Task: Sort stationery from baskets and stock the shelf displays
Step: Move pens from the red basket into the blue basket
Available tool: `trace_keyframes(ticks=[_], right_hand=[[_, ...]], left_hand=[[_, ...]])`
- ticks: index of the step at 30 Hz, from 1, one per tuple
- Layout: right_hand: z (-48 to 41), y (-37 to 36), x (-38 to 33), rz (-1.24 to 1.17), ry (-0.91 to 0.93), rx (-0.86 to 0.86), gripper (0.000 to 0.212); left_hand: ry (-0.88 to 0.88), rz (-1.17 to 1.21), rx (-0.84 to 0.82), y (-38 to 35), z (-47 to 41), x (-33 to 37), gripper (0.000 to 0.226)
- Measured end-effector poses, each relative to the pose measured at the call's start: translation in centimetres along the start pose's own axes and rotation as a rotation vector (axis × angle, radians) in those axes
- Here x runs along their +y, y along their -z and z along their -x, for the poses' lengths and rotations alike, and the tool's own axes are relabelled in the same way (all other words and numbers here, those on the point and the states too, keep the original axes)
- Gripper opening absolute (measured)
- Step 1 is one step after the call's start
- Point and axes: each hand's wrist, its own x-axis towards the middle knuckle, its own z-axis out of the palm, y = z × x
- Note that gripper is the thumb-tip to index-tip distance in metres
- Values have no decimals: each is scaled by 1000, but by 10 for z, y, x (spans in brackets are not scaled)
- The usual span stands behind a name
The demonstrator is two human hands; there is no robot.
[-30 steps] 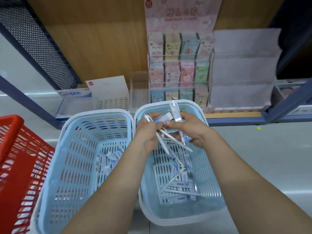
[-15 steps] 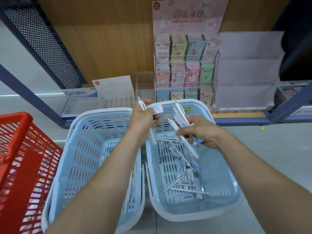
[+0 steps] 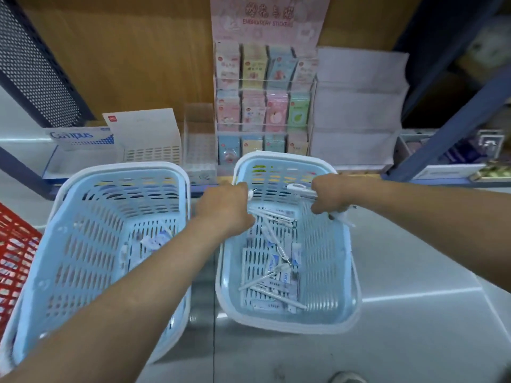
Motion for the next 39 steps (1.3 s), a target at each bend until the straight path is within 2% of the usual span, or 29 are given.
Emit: trace_keyframes(ticks=[4,9,12,14,16,18,20,23,25,28,30,32,35,39], right_hand=[[17,-13,43,-459,-102,-119,12],[33,-24,55,-1149,-117,-84,21],[43,-27,39,-1471,-26,-149,15],[46,-32,26,-1692,44,-178,13],[46,-33,14,-1906,71,-172,8],[46,-30,2,-2049,100,-183,12],[45,-21,-11,-2108,175,-236,23],[43,-7,-28,-2124,315,-303,30],[42,2,-37,-2074,386,-267,26],[43,15,-50,-1981,395,-211,28],[45,23,-54,-1932,397,-186,26],[48,28,-56,-1930,384,-163,21],[51,28,-58,-1931,401,-140,29],[53,18,-62,-1829,436,-105,29]], left_hand=[[-38,-60,-3,-17,-1,16,63],[-176,26,-14,-6,-35,15,83],[-249,-5,-42,10,-59,13,82],[-245,8,8,15,-68,14,74],[-148,214,120,22,-68,19,60],[-43,661,152,29,-57,28,44],[15,1126,7,38,-43,36,37],[25,1433,-237,50,-23,35,37],[-45,1415,-320,59,-14,28,40],[-135,1229,-270,70,-4,18,45],[-133,1202,-225,74,-2,14,48],[-91,1284,-208,76,-1,10,42],[-31,1422,-181,74,-2,11,30],[-33,1321,-125,66,-3,14,26]])
